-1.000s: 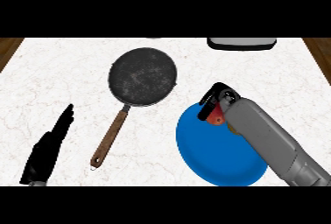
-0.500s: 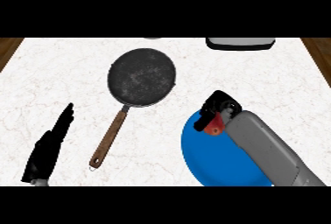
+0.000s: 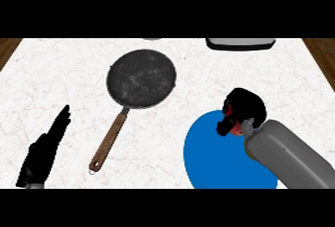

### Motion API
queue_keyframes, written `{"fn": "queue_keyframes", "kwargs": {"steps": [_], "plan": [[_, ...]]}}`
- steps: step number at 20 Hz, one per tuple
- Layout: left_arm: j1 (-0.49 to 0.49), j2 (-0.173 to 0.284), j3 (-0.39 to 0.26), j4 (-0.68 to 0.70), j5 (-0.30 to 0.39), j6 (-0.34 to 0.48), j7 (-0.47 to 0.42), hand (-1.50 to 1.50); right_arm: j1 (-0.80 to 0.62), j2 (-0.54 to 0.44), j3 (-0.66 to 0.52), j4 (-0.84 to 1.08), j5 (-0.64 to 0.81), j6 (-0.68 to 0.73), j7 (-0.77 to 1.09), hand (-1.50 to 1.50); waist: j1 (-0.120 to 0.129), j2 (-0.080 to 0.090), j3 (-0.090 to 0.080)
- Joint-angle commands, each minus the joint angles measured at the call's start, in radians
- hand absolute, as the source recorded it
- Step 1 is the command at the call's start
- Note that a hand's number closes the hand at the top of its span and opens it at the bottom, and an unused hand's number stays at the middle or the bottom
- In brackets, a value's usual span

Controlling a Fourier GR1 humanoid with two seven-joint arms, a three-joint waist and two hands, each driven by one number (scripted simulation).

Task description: Pick the pear from the plate and place it in the pan

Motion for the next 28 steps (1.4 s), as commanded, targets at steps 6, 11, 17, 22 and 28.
{"fn": "queue_keyframes", "kwargs": {"steps": [6, 11, 17, 22, 28], "plan": [[-0.013, -0.004, -0.003, -0.017, 0.002, -0.016, 0.002, 0.0, -0.158, -0.048, 0.031, -0.153, 0.372, -0.164, -0.017, 1.5, 0.019, 0.004, 0.001], [-0.033, -0.052, -0.048, 0.001, -0.054, 0.017, 0.011, 0.0, -0.317, 0.119, -0.042, -0.021, 0.405, -0.146, -0.042, 1.5, 0.037, 0.012, 0.001], [-0.032, -0.055, -0.042, -0.003, -0.043, -0.009, 0.013, 0.0, -0.4, 0.305, -0.13, 0.23, 0.403, -0.258, -0.156, 1.5, 0.047, 0.016, 0.001], [-0.076, -0.023, 0.004, -0.011, 0.0, -0.05, 0.05, 0.0, -0.495, 0.402, -0.247, 0.489, 0.345, -0.358, -0.297, 1.5, 0.059, 0.022, 0.001], [-0.1, -0.044, -0.032, 0.02, -0.037, -0.046, -0.004, 0.0, -0.616, 0.445, -0.307, 0.744, 0.232, -0.404, -0.406, 1.5, 0.102, 0.034, 0.0]]}}
